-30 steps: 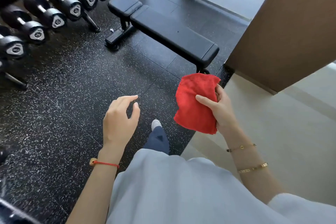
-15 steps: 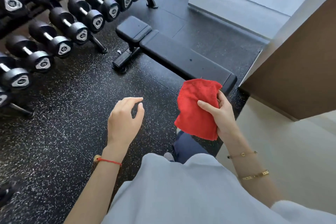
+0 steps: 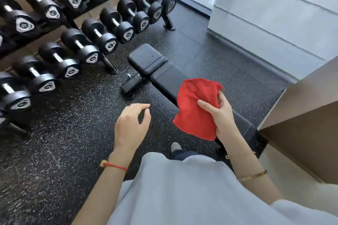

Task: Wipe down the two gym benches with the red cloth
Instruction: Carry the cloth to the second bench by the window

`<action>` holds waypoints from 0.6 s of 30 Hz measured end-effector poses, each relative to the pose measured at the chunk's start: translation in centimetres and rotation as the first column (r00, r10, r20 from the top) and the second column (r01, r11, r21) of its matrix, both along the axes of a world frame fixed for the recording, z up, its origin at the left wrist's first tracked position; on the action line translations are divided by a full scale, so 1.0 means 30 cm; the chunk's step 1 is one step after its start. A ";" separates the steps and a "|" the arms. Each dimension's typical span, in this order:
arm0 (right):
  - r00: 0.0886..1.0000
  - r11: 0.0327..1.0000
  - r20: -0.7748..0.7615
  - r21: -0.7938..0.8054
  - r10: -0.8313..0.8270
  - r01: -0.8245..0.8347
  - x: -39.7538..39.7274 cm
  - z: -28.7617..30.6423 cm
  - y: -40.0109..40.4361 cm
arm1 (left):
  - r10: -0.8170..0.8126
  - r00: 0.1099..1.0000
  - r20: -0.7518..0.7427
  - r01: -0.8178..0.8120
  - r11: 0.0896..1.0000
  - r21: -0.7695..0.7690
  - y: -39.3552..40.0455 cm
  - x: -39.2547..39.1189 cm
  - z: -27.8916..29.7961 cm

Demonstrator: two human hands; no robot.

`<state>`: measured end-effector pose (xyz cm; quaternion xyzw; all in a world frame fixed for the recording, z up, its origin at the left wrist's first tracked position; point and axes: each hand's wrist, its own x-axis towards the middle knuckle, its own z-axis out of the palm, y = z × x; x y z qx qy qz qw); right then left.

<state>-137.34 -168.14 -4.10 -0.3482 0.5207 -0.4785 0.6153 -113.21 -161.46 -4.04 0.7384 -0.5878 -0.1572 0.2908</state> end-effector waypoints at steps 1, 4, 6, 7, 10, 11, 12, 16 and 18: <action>1.000 1.000 -0.010 -0.002 0.017 -0.017 0.014 0.008 -0.067 | 0.014 1.000 -0.005 -0.014 1.000 0.001 -0.055 0.009 0.004; 0.998 0.999 -0.034 -0.001 0.050 -0.051 0.065 0.027 -0.232 | 0.043 0.999 -0.015 -0.043 0.999 0.000 -0.185 0.046 0.011; 0.997 0.998 -0.028 0.012 0.069 -0.069 0.105 0.028 -0.322 | 0.058 0.998 -0.016 -0.058 0.998 -0.008 -0.266 0.082 0.009; 0.997 0.997 -0.026 0.018 0.077 -0.076 0.126 0.025 -0.360 | 0.061 0.998 -0.017 -0.061 0.998 -0.011 -0.306 0.104 0.004; 0.997 0.996 -0.019 0.043 0.080 -0.079 0.195 0.003 -0.466 | 0.052 0.998 -0.018 -0.053 0.999 -0.013 -0.431 0.185 -0.018; 0.997 0.996 -0.018 0.052 0.078 -0.077 0.223 -0.007 -0.501 | 0.047 0.999 -0.014 -0.048 0.999 -0.021 -0.477 0.217 -0.025; 0.997 0.996 -0.015 0.059 0.072 -0.071 0.254 -0.015 -0.536 | 0.040 0.999 -0.012 -0.040 0.999 -0.029 -0.524 0.252 -0.031; 0.999 0.998 -0.026 0.062 0.031 -0.029 0.409 -0.041 -0.694 | -0.010 1.000 0.018 0.010 0.999 -0.045 -0.736 0.423 -0.046; 1.000 0.998 -0.013 0.064 -0.001 0.002 0.504 -0.041 -0.770 | -0.066 0.997 0.043 0.068 0.997 -0.047 -0.840 0.526 -0.044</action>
